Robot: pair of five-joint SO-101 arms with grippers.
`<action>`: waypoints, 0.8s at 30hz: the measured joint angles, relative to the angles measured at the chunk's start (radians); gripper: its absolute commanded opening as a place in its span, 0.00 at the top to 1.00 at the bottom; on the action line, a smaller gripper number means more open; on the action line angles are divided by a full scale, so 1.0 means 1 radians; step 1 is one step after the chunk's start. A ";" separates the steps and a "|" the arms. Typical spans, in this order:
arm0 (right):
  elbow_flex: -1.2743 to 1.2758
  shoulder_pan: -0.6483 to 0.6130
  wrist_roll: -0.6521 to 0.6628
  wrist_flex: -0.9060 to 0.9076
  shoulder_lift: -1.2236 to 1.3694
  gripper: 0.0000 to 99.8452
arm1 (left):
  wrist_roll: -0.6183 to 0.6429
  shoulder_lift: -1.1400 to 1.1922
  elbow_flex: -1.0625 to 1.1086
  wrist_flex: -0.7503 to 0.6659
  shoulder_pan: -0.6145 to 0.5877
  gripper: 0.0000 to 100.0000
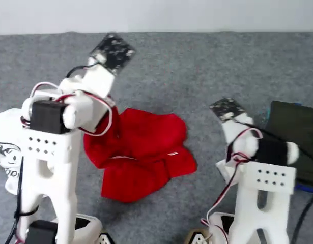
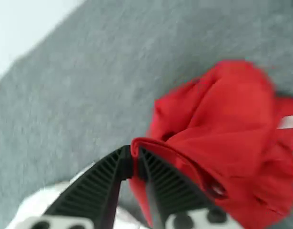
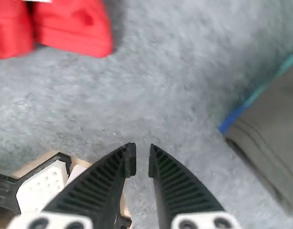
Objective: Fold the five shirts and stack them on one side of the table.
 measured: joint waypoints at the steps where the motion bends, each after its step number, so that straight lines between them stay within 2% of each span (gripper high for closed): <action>1: 0.000 -0.031 -0.011 0.000 0.000 0.93 | 0.000 -0.009 0.046 -0.026 -0.023 0.99; 3: 0.008 -0.087 -0.046 -0.002 0.000 0.92 | 0.000 -0.026 0.132 -0.078 -0.058 0.99; 9: 0.066 -0.269 -0.166 -0.046 0.091 0.78 | 0.002 -0.060 0.331 -0.204 -0.075 0.99; 19: 0.071 -0.305 -0.184 -0.233 0.376 0.78 | 0.002 -0.064 0.390 -0.249 -0.075 0.99; 24: 0.071 -0.388 -0.189 -0.295 0.460 0.78 | 0.002 -0.064 0.390 -0.249 -0.075 0.99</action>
